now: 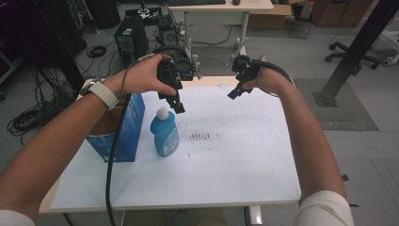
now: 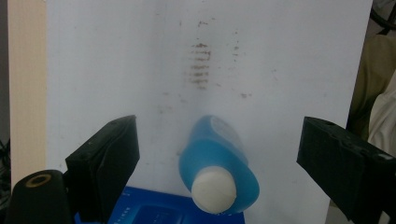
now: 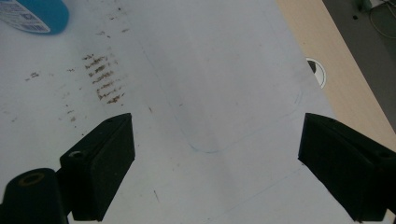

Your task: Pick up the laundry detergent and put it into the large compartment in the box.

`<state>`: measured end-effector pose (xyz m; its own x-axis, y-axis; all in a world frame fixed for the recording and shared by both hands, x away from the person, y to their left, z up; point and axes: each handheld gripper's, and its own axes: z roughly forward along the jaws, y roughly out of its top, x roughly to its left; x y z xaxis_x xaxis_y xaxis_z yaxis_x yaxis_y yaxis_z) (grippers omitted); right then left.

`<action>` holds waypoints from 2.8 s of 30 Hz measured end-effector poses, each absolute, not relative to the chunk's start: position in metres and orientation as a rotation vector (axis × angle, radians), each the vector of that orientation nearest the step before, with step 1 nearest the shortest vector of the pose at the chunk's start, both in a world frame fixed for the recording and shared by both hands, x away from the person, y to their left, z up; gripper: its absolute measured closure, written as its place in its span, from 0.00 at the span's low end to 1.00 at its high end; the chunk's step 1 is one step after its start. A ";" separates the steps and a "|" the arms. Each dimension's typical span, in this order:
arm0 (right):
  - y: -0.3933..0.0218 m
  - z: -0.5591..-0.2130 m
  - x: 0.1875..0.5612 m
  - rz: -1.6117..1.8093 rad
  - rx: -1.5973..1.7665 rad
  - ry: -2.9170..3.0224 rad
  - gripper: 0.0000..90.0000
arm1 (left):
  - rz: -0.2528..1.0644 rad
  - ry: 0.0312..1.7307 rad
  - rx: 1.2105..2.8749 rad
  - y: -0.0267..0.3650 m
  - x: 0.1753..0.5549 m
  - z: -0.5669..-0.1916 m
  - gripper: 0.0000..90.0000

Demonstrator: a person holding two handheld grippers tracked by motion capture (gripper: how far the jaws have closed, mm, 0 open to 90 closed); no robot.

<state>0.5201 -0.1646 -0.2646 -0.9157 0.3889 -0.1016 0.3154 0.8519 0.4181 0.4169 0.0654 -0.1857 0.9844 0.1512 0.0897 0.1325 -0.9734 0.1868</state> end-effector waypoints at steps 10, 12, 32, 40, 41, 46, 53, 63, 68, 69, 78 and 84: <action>-0.165 -0.263 0.518 0.600 0.545 2.838 0.12 | 0.177 0.266 2.948 0.066 0.415 -0.182 0.12; -0.165 -0.262 0.519 0.609 0.546 2.834 0.12 | 0.192 0.306 2.942 0.068 0.414 -0.180 0.11; -0.163 -0.261 0.517 0.598 0.533 2.831 0.12 | 0.240 0.534 2.892 0.076 0.410 -0.164 0.11; -0.162 -0.262 0.517 0.599 0.526 2.835 0.12 | 0.276 0.663 2.874 0.079 0.409 -0.157 0.11; -0.162 -0.262 0.517 0.599 0.526 2.835 0.12 | 0.276 0.663 2.874 0.079 0.409 -0.157 0.11; -0.162 -0.261 0.516 0.609 0.530 2.828 0.12 | 0.297 0.789 2.838 0.083 0.409 -0.153 0.11; -0.163 -0.260 0.516 0.617 0.525 2.826 0.12 | 0.287 0.904 2.810 0.087 0.409 -0.152 0.11; -0.160 -0.258 0.516 0.632 0.519 2.822 0.12 | 0.263 1.041 2.770 0.092 0.406 -0.157 0.12; -0.159 -0.259 0.517 0.631 0.508 2.826 0.12 | 0.251 1.104 2.750 0.094 0.407 -0.160 0.12; -0.158 -0.259 0.516 0.631 0.508 2.826 0.12 | 0.245 1.112 2.750 0.094 0.407 -0.161 0.12; -0.158 -0.257 0.515 0.629 0.511 2.827 0.12 | 0.208 1.175 2.752 0.096 0.408 -0.167 0.13; -0.158 -0.257 0.514 0.628 0.509 2.826 0.12 | 0.186 1.191 2.758 0.098 0.408 -0.169 0.14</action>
